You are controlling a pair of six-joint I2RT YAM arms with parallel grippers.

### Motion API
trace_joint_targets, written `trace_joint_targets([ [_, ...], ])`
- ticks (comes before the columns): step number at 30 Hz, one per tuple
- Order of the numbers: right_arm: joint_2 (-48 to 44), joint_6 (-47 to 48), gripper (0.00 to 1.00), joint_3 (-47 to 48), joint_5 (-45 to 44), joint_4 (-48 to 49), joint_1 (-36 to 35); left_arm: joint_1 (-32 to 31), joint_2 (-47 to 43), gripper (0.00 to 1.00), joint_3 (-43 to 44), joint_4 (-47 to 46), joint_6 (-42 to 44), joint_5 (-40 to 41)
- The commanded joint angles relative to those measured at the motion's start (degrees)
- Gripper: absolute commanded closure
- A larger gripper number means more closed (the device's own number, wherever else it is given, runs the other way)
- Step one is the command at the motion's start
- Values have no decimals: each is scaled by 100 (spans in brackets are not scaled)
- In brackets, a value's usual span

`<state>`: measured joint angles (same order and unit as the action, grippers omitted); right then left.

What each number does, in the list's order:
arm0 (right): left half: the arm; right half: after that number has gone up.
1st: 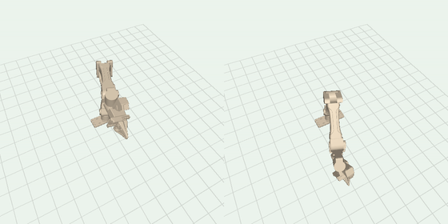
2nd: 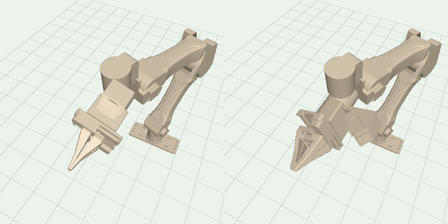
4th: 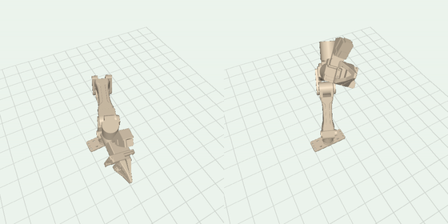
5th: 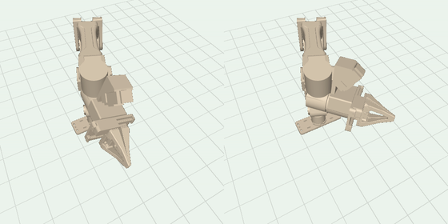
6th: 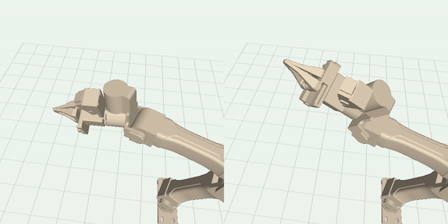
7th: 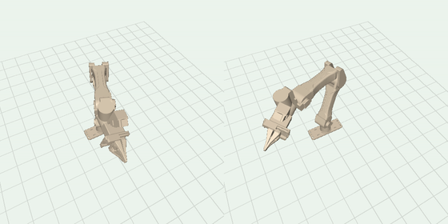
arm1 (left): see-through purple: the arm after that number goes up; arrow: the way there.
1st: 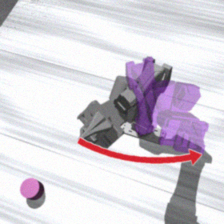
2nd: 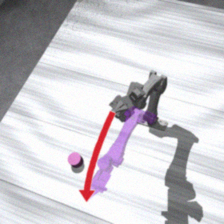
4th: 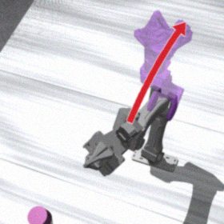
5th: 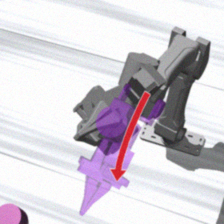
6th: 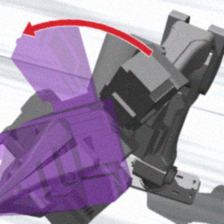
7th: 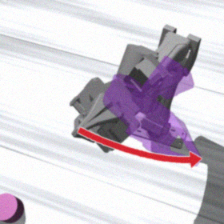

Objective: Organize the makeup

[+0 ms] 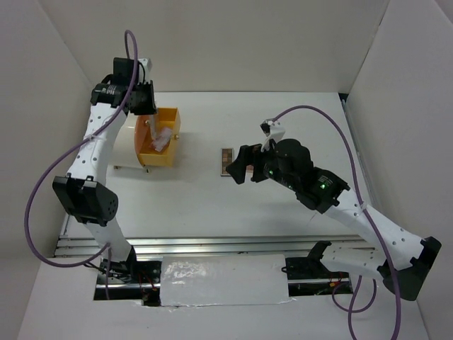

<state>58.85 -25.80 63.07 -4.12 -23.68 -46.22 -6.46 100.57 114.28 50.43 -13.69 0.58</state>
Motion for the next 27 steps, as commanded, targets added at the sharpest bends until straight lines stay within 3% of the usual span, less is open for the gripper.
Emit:
trace_joint_targets([
  [1,-225,145,0,-128,-19,-14,78,-13,120,71,77,89,218,459],
  [3,-199,172,0,-172,25,56,95,-13,216,68,121,133,183,435],
  [5,-93,172,0,-198,104,100,130,-13,217,56,95,107,148,356],
  [6,-41,172,0,-198,148,170,130,-13,156,35,68,90,95,329],
  [8,117,155,0,-225,279,285,130,-13,51,19,33,-7,34,224],
  [9,179,128,0,-260,332,459,139,-13,-89,1,33,-86,7,145],
  [13,967,-161,0,-181,763,1057,288,-13,-406,1,383,-139,-151,99],
  [17,2154,-855,0,222,764,1919,306,39,-941,1,210,-393,-923,2326],
  [21,3699,-1575,3,1196,579,2270,289,285,-1136,1,7,-543,-1337,3611],
  [23,4141,-1796,7,1609,605,2603,289,469,-1137,1,-125,-692,-1417,3809],
  [27,4932,-2086,32,1797,641,3404,306,828,-883,0,-248,-904,-1390,3546],
])
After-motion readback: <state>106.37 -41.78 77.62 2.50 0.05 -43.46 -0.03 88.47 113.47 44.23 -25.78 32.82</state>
